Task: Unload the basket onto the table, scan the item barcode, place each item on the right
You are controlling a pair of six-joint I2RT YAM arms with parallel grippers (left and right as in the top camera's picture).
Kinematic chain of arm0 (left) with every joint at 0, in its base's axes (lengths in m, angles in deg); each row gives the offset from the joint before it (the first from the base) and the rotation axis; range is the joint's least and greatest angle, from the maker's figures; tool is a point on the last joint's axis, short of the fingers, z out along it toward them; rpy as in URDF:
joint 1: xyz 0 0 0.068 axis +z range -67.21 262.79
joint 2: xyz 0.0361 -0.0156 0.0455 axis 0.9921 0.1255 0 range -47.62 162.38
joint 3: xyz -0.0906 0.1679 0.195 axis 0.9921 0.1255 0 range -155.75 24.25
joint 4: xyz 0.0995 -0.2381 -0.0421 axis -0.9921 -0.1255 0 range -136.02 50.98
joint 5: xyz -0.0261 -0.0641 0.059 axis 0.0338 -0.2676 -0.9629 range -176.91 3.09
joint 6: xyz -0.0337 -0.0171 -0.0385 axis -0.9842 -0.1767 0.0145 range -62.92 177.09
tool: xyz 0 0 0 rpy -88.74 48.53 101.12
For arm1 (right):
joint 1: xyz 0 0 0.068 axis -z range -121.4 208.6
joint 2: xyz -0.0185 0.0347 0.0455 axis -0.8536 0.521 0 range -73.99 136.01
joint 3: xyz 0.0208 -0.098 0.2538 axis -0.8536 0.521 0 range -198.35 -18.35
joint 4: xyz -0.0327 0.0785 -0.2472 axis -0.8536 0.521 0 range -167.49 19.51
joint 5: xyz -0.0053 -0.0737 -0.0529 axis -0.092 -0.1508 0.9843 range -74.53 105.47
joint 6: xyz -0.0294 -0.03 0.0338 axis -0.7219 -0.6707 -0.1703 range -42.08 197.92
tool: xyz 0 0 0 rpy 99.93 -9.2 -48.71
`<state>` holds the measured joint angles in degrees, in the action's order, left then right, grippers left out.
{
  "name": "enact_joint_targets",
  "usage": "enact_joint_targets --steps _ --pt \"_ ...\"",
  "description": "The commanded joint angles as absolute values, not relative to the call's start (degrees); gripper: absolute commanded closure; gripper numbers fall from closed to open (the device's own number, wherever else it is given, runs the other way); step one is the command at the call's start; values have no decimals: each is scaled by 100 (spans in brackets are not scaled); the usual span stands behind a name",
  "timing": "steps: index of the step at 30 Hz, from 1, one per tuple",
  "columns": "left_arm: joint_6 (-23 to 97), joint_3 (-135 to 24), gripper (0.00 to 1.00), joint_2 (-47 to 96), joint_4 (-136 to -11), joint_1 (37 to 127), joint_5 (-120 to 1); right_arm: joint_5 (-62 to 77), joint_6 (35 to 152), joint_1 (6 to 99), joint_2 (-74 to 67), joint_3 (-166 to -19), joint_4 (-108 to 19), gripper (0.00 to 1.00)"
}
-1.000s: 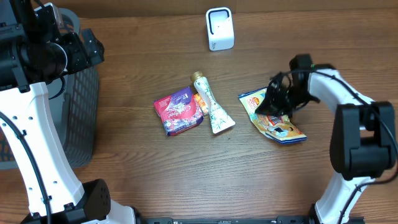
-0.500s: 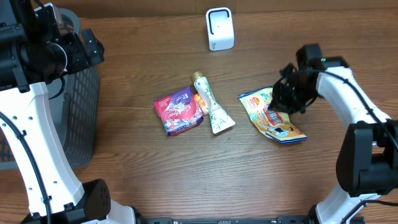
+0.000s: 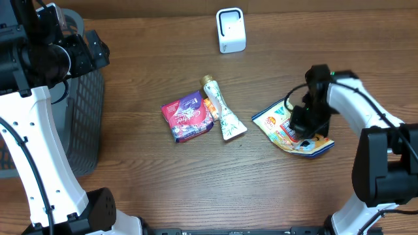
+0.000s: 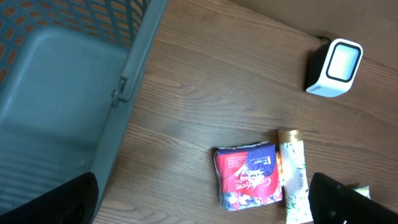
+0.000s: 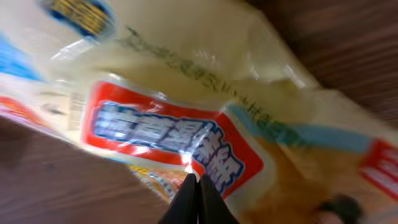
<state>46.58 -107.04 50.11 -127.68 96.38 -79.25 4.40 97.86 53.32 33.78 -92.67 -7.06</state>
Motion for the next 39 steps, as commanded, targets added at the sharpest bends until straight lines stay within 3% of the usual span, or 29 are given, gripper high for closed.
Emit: enact_joint_targets --steps 1,4,6,10,11,14,20,23,39 --pt "4682 -10780 0 4987 -12749 9611 -7967 923 9876 5332 3325 -10321 -194 96" --pt "4682 -10780 0 4987 -12749 9611 -7967 921 9824 5284 3325 -10736 66 96" --pt "4682 -10780 0 4987 -12749 9611 -7967 923 9607 5206 3325 -10804 7 88" --pt "4680 -10780 0 4987 -12749 9611 -7967 947 9487 4915 3328 -10800 -192 62" --pt "4682 -10780 0 4987 -12746 9611 -7967 1056 9421 4661 3328 -10800 -365 42" --pt "4682 -10780 0 4987 -12746 9611 -7967 1732 9496 4200 3343 -10765 -644 27" --pt "4682 -10780 0 4987 -12749 9611 -7967 3476 10291 3171 3345 -10740 -690 25" --pt "4682 -10780 0 4987 -12749 9611 -7967 4237 10368 2677 3345 -10651 -784 18" --pt "4682 -10780 0 4987 -12749 9611 -7967 4103 9824 2266 3350 -9254 -2083 21"
